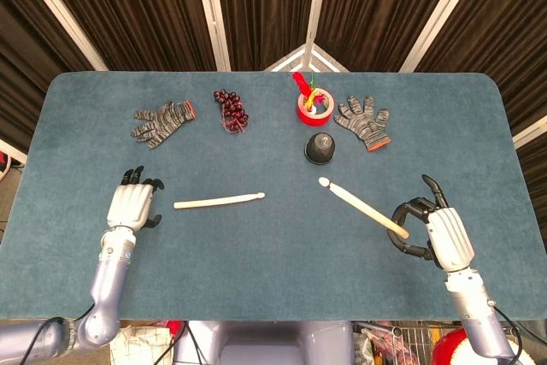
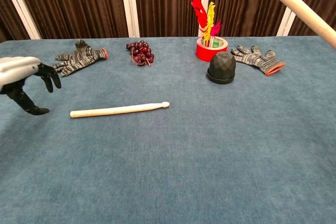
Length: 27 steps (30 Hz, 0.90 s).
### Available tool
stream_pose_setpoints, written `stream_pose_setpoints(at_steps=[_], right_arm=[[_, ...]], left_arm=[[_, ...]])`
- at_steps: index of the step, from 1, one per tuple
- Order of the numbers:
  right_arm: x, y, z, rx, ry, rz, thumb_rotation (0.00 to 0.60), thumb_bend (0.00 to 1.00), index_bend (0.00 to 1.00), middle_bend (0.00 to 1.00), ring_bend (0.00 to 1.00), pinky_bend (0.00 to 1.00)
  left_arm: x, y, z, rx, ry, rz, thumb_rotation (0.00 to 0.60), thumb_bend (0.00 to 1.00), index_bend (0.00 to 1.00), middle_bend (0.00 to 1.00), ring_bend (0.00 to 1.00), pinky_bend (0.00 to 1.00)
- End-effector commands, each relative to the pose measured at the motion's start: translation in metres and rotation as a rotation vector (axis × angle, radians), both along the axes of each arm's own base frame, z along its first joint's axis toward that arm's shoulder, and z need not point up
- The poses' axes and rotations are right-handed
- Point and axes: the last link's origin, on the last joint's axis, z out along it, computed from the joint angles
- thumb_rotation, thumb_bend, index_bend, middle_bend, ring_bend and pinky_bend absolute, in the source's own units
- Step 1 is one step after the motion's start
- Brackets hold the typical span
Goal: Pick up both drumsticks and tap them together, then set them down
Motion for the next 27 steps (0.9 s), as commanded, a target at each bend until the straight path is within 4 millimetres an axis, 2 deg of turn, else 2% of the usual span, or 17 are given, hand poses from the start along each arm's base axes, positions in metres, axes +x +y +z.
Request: stream_pose_setpoints(at_steps=[1, 12, 27], right_arm=[[-0.002, 0.001, 0.000, 0.000, -0.004, -0.003, 0.600, 0.42, 0.78, 0.64, 0.47, 0.01], [0.001, -0.003, 0.004, -0.007, 0.006, 0.008, 0.600, 0.42, 0.78, 0.64, 0.47, 0.02], [0.001, -0.005, 0.005, -0.010, 0.022, -0.001, 0.600, 0.42, 0.78, 0.64, 0.47, 0.02]], left_arm=[[0.002, 0.002, -0.009, 0.007, 0.020, -0.005, 0.600, 0.36, 0.34, 0.33, 0.00, 0.00], [0.011, 0.008, -0.034, 0.007, 0.035, -0.027, 0.600, 0.36, 0.35, 0.35, 0.01, 0.00], [0.032, 0.014, -0.064, -0.018, 0.041, -0.076, 0.600, 0.39, 0.43, 0.42, 0.04, 0.00]])
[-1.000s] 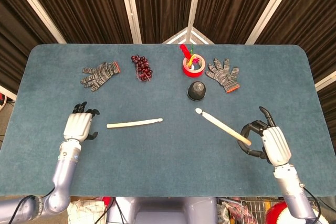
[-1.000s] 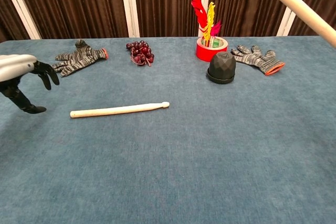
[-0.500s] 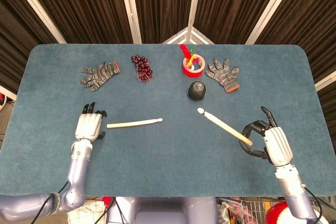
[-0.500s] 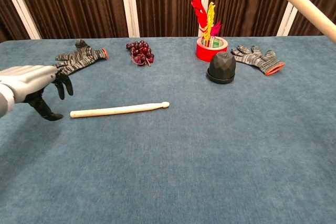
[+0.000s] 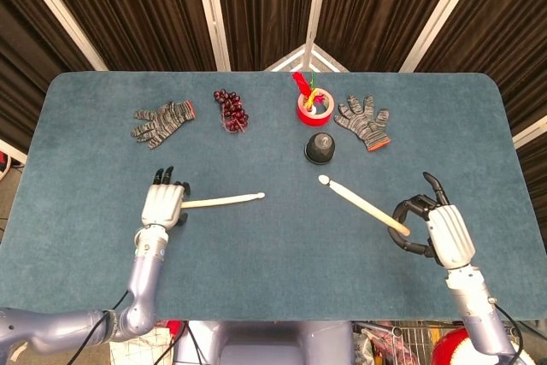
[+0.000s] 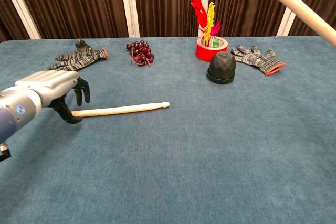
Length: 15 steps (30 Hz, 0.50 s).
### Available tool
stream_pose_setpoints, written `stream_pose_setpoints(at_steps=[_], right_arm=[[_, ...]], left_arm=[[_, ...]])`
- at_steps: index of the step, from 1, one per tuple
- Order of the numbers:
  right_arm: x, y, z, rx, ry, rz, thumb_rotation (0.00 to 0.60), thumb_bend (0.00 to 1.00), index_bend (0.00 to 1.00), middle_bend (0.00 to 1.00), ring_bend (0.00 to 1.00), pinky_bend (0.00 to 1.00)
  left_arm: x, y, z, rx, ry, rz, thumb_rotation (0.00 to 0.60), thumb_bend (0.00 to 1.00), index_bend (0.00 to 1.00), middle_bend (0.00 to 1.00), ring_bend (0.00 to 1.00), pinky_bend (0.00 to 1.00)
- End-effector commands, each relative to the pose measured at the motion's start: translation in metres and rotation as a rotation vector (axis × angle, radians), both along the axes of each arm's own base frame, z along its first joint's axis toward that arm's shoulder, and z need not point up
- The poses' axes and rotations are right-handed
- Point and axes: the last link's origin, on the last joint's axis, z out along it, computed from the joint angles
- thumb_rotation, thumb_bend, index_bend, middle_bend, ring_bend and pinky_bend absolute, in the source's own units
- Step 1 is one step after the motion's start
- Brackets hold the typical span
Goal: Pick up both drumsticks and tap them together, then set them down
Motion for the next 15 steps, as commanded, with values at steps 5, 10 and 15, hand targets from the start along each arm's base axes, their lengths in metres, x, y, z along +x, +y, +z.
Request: stream_pose_setpoints(at_steps=[5, 10, 15], right_arm=[[-0.001, 0.000, 0.003, -0.005, 0.002, -0.004, 0.600, 0.42, 0.78, 0.64, 0.47, 0.02], [-0.003, 0.000, 0.006, -0.007, 0.002, -0.008, 0.600, 0.42, 0.78, 0.64, 0.47, 0.01], [-0.005, 0.000, 0.007, -0.008, 0.004, -0.014, 0.600, 0.42, 0.78, 0.64, 0.47, 0.01]], left_arm=[[0.013, -0.001, -0.014, 0.001, 0.007, -0.021, 0.600, 0.41, 0.44, 0.43, 0.05, 0.00], [0.018, -0.003, -0.020, 0.015, 0.043, -0.026, 0.600, 0.41, 0.44, 0.43, 0.05, 0.00], [0.016, -0.001, -0.021, 0.029, 0.074, -0.018, 0.600, 0.41, 0.44, 0.43, 0.05, 0.00]])
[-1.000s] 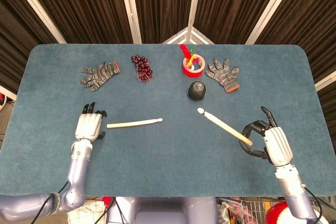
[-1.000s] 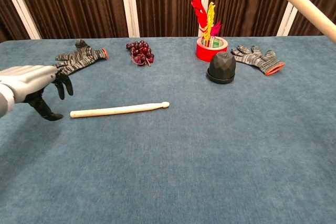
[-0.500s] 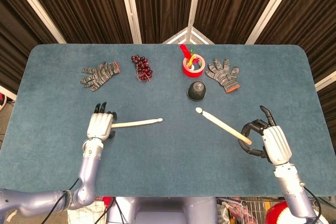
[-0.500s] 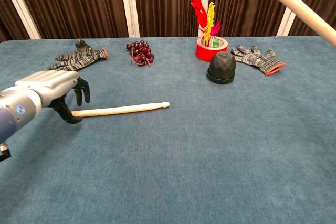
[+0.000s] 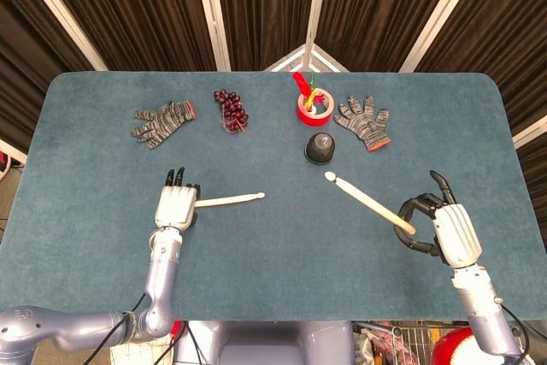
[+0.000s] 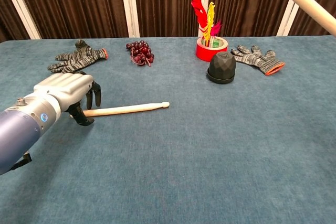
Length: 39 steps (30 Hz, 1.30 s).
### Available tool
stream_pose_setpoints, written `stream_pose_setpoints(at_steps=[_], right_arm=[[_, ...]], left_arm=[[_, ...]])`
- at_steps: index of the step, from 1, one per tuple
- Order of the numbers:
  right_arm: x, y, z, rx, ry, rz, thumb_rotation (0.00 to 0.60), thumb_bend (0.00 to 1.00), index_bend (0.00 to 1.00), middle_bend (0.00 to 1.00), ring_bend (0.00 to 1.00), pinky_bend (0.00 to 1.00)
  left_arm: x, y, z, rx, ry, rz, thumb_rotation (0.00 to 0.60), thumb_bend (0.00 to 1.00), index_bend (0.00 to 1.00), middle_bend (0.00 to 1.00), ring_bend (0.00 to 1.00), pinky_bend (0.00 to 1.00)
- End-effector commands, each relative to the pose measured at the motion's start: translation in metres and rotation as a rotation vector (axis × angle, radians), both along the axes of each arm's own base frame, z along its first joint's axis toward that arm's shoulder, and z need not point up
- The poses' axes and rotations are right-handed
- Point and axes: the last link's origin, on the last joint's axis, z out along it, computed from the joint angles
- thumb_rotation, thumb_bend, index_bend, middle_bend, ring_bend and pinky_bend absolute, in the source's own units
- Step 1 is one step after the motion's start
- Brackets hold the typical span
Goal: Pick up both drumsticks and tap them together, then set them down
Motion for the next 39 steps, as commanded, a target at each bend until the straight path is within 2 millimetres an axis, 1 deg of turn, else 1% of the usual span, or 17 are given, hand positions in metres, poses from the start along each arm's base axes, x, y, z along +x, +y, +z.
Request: stream_pose_setpoints(at_steps=[1, 7, 15, 24, 28, 39], right_arm=[[-0.001, 0.000, 0.000, 0.001, 0.001, -0.003, 0.600, 0.42, 0.78, 0.64, 0.47, 0.01], [-0.002, 0.000, 0.000, 0.000, 0.002, -0.004, 0.600, 0.42, 0.78, 0.64, 0.47, 0.01], [-0.005, 0.000, 0.000, -0.003, 0.003, -0.013, 0.600, 0.42, 0.78, 0.64, 0.47, 0.01], [-0.008, 0.001, 0.001, -0.006, 0.007, -0.019, 0.600, 0.42, 0.78, 0.64, 0.47, 0.02], [-0.009, 0.001, 0.001, -0.007, 0.008, -0.023, 0.600, 0.42, 0.78, 0.65, 0.47, 0.02], [-0.008, 0.001, 0.001, -0.008, 0.012, -0.021, 0.600, 0.42, 0.79, 0.65, 0.47, 0.02]], left_arm=[[-0.001, 0.001, -0.001, 0.003, 0.016, 0.005, 0.600, 0.41, 0.44, 0.43, 0.05, 0.00], [-0.003, 0.002, -0.005, -0.004, 0.055, 0.007, 0.600, 0.42, 0.45, 0.44, 0.07, 0.00], [0.006, 0.000, -0.013, -0.017, 0.066, -0.019, 0.600, 0.45, 0.49, 0.48, 0.07, 0.00], [0.006, -0.003, -0.015, -0.020, 0.095, -0.011, 0.600, 0.45, 0.50, 0.49, 0.07, 0.00], [0.005, -0.003, -0.016, -0.021, 0.110, -0.004, 0.600, 0.45, 0.51, 0.50, 0.09, 0.00], [0.010, -0.004, -0.015, -0.003, 0.125, -0.011, 0.600, 0.46, 0.52, 0.52, 0.09, 0.00]])
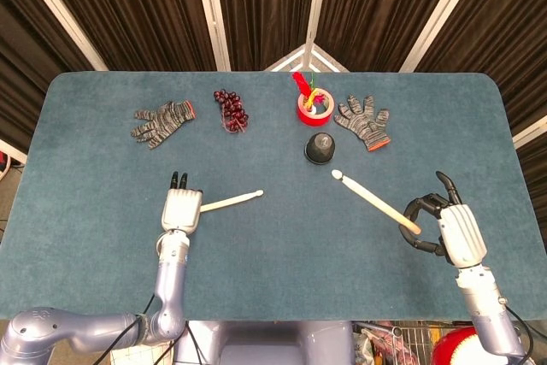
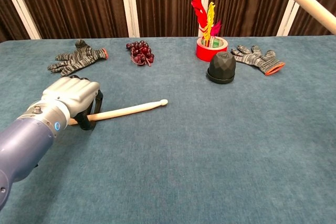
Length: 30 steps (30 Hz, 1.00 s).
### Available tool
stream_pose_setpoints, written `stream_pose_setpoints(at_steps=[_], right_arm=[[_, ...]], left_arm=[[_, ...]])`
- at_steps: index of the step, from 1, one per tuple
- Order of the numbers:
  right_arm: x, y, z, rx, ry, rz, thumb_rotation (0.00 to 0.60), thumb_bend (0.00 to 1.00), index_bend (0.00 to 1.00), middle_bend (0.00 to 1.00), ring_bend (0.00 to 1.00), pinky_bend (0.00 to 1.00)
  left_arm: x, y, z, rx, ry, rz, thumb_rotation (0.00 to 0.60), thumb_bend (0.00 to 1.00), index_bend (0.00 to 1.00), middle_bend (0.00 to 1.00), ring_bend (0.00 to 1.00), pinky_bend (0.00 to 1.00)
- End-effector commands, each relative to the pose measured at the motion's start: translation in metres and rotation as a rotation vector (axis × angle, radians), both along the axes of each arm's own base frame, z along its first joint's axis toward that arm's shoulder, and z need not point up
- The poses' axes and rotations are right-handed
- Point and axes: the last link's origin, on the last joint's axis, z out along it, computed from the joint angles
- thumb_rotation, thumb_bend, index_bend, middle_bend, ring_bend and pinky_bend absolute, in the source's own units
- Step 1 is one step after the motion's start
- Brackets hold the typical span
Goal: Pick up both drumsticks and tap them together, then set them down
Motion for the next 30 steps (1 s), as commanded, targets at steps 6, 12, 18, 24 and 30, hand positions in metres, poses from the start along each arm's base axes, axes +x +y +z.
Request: stream_pose_setpoints(at_steps=[6, 12, 18, 24, 30], right_arm=[[0.000, 0.000, 0.001, -0.004, 0.001, -0.003, 0.600, 0.42, 0.79, 0.65, 0.47, 0.02], [-0.003, 0.000, 0.000, -0.003, 0.007, -0.013, 0.600, 0.42, 0.79, 0.65, 0.47, 0.01], [-0.004, 0.000, 0.000, -0.004, 0.009, -0.016, 0.600, 0.42, 0.79, 0.65, 0.47, 0.01], [-0.003, 0.000, 0.000, -0.004, 0.012, -0.012, 0.600, 0.42, 0.79, 0.65, 0.47, 0.02], [-0.002, 0.001, 0.001, -0.005, 0.015, -0.012, 0.600, 0.42, 0.79, 0.65, 0.47, 0.01]], left_arm=[[-0.001, 0.000, 0.000, 0.009, 0.022, -0.001, 0.600, 0.49, 0.54, 0.54, 0.09, 0.00], [-0.001, -0.001, -0.004, 0.009, 0.051, 0.010, 0.600, 0.49, 0.55, 0.54, 0.09, 0.00], [0.004, -0.002, -0.002, 0.030, 0.059, 0.002, 0.600, 0.49, 0.55, 0.54, 0.09, 0.00], [0.007, -0.003, 0.000, 0.032, 0.060, -0.001, 0.600, 0.49, 0.56, 0.56, 0.10, 0.00], [0.008, -0.003, 0.002, 0.040, 0.100, 0.007, 0.600, 0.49, 0.58, 0.57, 0.11, 0.00]])
